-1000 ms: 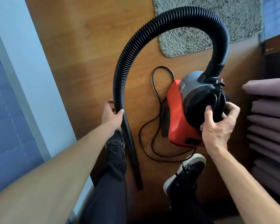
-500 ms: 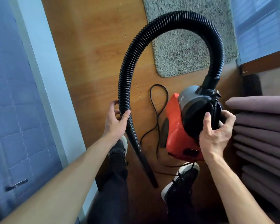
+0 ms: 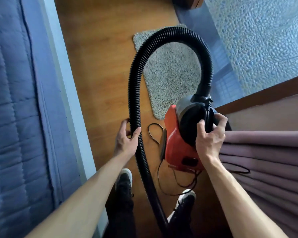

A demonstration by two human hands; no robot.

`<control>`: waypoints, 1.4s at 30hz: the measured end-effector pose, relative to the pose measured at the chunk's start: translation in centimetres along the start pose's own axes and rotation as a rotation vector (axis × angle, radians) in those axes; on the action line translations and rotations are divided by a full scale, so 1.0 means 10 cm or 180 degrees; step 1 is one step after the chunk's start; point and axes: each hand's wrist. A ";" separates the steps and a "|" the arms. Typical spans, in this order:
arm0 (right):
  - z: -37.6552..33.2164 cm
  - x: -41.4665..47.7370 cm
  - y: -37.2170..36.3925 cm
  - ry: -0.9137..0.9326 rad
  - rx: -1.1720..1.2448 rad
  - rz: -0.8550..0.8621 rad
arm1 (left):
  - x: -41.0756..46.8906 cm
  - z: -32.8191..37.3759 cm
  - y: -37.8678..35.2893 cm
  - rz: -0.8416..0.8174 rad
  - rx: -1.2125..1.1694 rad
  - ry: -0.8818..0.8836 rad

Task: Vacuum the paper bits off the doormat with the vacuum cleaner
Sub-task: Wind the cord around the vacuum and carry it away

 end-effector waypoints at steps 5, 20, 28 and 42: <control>-0.90 -0.09 0.24 0.0246 0.0018 -0.0073 | -0.09 0.83 0.54 0.0188 -0.0127 -0.0261; -3.54 -0.41 0.40 0.0796 0.0523 0.0161 | -0.38 2.85 2.65 0.0606 -0.0195 -0.1293; -4.51 -0.41 0.29 0.0929 0.0806 -0.0125 | -0.37 3.50 3.35 0.1055 -0.0339 -0.1538; -5.57 0.31 -0.16 0.1064 0.1095 -0.0284 | 0.34 4.36 3.79 0.1319 -0.0545 -0.1423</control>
Point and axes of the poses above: each hand's wrist, its own x-axis towards the middle knuckle, its own y-axis out of the back of the hand, z = x × y, and after that the axes turned 2 degrees about x, right-handed
